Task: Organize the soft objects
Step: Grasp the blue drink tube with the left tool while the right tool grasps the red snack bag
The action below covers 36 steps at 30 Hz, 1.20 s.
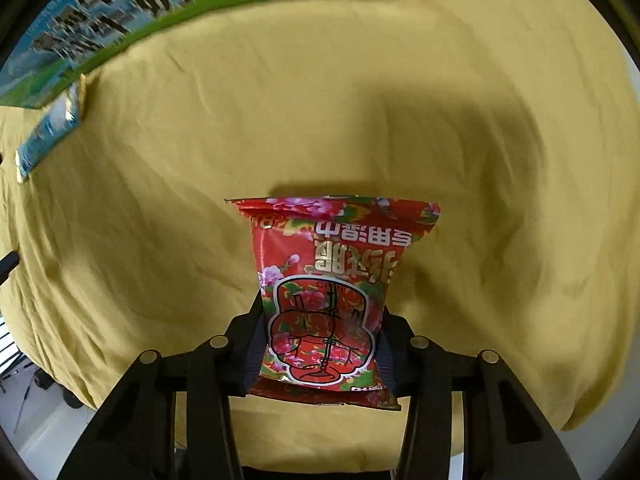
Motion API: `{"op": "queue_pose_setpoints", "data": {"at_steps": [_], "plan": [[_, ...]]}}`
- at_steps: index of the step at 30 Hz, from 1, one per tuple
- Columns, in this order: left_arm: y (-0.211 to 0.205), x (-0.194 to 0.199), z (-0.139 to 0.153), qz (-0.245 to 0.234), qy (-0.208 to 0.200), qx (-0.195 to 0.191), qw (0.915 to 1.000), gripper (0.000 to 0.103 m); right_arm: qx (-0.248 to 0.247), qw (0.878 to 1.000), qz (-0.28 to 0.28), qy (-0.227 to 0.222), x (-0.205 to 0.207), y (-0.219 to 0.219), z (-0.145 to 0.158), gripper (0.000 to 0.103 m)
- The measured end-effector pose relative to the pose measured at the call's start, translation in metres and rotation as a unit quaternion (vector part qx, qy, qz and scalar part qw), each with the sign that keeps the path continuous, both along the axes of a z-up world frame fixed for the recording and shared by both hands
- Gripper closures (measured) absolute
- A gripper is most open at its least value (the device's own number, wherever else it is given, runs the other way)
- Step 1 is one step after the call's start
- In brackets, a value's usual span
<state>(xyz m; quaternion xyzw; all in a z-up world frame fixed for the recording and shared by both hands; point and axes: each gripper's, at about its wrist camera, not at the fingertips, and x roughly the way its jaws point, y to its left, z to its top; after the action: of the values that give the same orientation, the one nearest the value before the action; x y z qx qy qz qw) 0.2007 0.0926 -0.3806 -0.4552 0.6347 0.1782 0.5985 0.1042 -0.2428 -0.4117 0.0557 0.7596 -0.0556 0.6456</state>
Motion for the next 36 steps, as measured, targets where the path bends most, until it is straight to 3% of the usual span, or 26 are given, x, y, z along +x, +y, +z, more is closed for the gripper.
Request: {"op": "queue_pose_setpoints", "data": {"at_steps": [6,11,16,20,24,25,28,31,36], "plan": [[0.004,0.021,-0.018,0.021,-0.002,0.001,0.9998,0.006,-0.010,1.000,0.007,-0.023,0.017,0.007,0.014,0.055],[0.004,0.024,-0.023,0.047,-0.030,0.003,0.9984,0.006,-0.018,0.999,0.001,-0.042,0.023,0.010,0.023,0.055],[0.013,0.016,-0.033,0.046,-0.007,0.012,0.9988,0.006,-0.023,0.999,0.001,-0.039,0.024,0.018,0.025,0.055],[0.016,0.019,-0.047,0.058,0.002,-0.010,0.9982,0.006,-0.025,0.999,0.000,-0.036,0.045,0.039,0.018,0.055],[0.010,0.029,-0.044,0.026,0.014,0.042,0.9987,0.008,-0.035,0.999,0.003,-0.040,0.039,0.050,0.017,0.055],[0.006,0.032,-0.042,0.000,0.029,0.074,0.9969,0.013,-0.035,0.999,0.004,-0.040,0.043,0.049,0.016,0.055],[-0.005,0.037,-0.038,-0.049,0.040,0.122,0.9906,0.034,-0.041,0.998,0.004,-0.042,0.045,0.057,0.024,0.055],[-0.015,0.039,-0.031,-0.108,0.016,0.139,0.9843,0.062,-0.042,0.998,0.008,-0.045,0.045,0.061,0.029,0.055],[-0.030,0.040,-0.033,-0.189,0.017,0.123,0.9740,0.073,-0.037,0.998,0.007,-0.040,0.043,0.058,0.031,0.055]]}}
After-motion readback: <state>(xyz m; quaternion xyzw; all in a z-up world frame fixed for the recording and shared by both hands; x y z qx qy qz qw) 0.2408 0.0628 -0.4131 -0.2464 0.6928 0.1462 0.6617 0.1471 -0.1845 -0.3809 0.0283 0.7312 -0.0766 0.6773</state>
